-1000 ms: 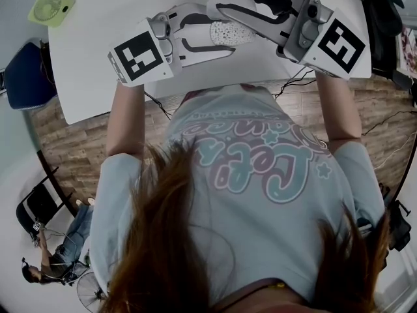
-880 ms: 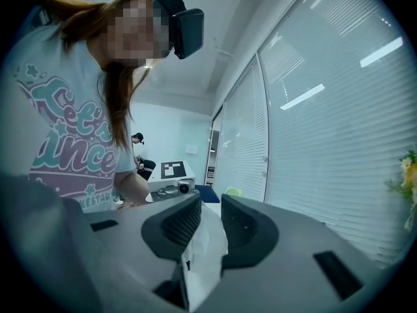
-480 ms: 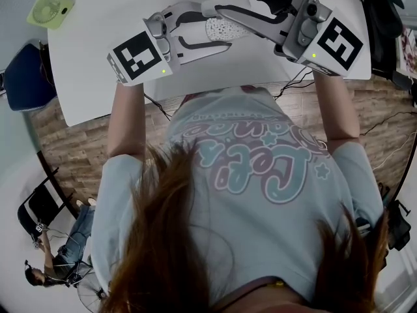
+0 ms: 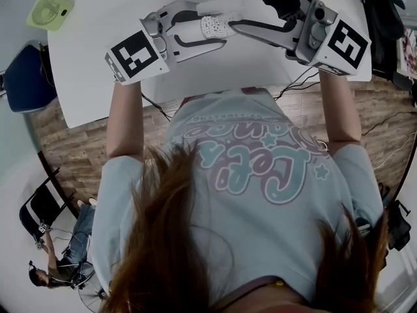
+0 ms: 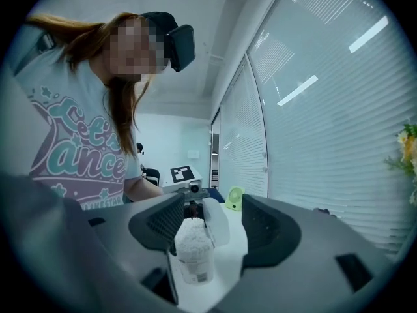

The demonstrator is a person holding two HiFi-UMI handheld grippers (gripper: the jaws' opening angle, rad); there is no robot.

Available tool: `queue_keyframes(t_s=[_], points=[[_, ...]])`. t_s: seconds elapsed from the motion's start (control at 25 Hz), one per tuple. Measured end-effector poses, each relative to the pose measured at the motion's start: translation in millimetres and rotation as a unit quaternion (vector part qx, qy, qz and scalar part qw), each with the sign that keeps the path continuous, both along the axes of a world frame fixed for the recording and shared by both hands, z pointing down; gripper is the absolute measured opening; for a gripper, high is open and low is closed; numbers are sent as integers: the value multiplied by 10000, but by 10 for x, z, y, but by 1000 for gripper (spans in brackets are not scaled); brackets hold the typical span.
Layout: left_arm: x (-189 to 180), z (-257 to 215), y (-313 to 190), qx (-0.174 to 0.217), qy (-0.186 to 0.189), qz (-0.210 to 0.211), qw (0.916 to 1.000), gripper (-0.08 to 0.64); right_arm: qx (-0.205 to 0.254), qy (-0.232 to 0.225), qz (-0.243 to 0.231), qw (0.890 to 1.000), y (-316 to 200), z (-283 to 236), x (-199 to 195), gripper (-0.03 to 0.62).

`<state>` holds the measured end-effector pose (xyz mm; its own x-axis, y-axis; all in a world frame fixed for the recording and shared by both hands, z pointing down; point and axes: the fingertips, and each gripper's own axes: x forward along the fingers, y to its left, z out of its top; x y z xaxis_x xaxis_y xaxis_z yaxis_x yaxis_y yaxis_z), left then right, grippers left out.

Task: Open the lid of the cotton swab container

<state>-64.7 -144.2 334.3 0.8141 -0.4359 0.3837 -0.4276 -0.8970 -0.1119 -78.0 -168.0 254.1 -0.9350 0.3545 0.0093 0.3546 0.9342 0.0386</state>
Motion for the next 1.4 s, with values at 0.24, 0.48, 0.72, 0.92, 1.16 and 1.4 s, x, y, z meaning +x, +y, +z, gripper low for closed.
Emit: queue_keyframes(t_s=[0.24, 0.48, 0.72, 0.92, 1.16, 1.4], points=[[-118, 46, -113, 20, -5, -129, 9999, 189, 88, 328, 7, 9994, -87, 231, -16, 275], [-138, 86, -196, 46, 13, -161, 9999, 189, 23, 533, 31, 9986, -241, 418, 60, 275], [-133, 89, -224, 73, 34, -138, 9999, 189, 28, 738, -226, 9970, -152, 602, 45, 275], [-111, 64, -237, 100, 108, -39, 9999, 189, -14, 800, -376, 9961, -108, 682, 8, 275], [-84, 146, -264, 45, 70, 39, 10000, 189, 60, 849, -486, 9952, -85, 768, -23, 226], [-128, 210, -280, 48, 121, 80, 9999, 189, 75, 903, -515, 9946, -87, 864, -70, 207]])
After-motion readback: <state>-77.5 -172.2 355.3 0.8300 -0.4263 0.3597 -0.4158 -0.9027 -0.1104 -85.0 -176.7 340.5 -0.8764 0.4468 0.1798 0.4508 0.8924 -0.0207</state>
